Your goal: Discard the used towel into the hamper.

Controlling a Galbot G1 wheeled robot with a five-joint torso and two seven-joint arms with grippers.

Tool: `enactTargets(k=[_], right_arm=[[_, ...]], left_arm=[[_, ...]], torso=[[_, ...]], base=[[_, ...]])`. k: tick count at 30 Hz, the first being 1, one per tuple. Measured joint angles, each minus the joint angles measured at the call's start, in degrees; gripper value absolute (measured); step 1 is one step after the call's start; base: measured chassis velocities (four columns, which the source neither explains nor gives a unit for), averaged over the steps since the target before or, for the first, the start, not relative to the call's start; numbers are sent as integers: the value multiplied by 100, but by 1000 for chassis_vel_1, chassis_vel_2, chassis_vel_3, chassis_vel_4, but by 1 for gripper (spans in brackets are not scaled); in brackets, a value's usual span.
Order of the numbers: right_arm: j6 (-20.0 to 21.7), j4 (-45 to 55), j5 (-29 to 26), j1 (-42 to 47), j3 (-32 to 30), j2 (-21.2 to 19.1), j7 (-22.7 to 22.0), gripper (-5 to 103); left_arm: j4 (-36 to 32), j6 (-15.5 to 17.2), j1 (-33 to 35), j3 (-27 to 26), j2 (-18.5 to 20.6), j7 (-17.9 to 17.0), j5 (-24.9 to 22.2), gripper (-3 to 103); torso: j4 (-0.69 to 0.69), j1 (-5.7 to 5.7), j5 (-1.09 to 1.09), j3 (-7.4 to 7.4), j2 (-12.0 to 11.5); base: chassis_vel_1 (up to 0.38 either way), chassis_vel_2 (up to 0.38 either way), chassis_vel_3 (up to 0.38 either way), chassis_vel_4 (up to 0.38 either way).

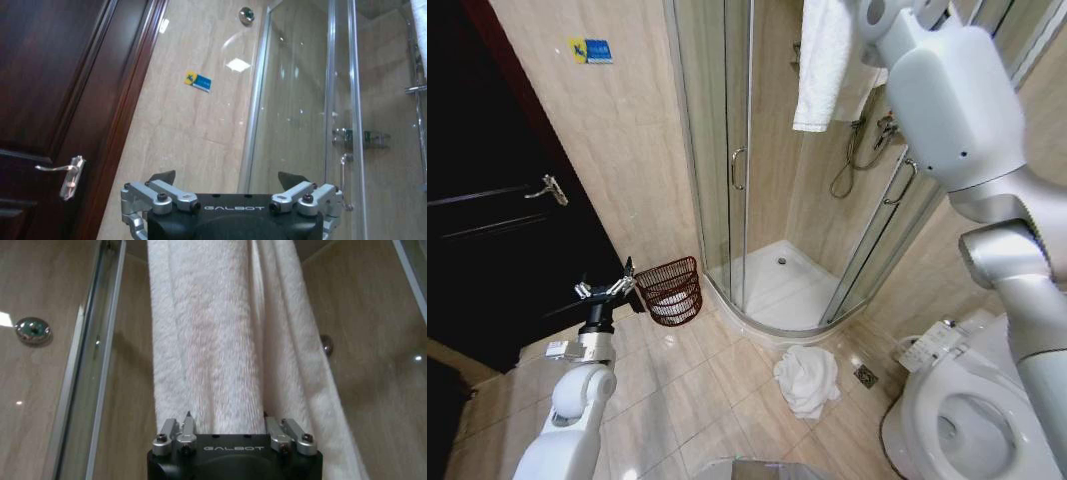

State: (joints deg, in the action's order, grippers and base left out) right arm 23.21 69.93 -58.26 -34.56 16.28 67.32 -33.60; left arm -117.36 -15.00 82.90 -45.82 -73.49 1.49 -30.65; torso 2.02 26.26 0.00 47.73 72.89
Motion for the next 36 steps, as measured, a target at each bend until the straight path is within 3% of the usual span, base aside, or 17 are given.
enactTargets(k=[3, 5, 8, 14, 28, 36], right_arm=[[-69, 251, -141, 179, 49, -129, 14, 33], [-78, 263, -150, 189, 50, -136, 18, 33], [-202, 485, -287, 406, 56, -275, 166, 22], [-273, 686, -346, 705, 56, -350, 258, 9], [-322, 1285, -342, 1583, -26, -591, 255, 9], [-347, 1923, -239, 2526, -425, -998, 458, 9]], left_arm=[[-11, 6, -3, 1, -13, 13, -1, 100], [-11, 5, -2, 2, -15, 14, -1, 100], [31, -59, 32, 11, -16, 20, -3, 100], [131, -139, 37, -13, 13, 26, -20, 100], [253, -203, -5, -36, 83, 46, -109, 100], [321, -222, -12, -68, 152, 53, -195, 100]], torso=[[1, 0, 0, 0, 0], [0, 0, 0, 0, 0], [1, -1, -1, 0, 0], [0, -1, 0, -1, 0], [0, -1, 0, -1, -1], [0, -2, 2, 0, -1]], base=[[0, 0, 0, 0], [0, 0, 0, 0], [0, 0, 0, 0], [0, 0, 0, 0], [0, 0, 0, 0], [0, 0, 0, 0]])
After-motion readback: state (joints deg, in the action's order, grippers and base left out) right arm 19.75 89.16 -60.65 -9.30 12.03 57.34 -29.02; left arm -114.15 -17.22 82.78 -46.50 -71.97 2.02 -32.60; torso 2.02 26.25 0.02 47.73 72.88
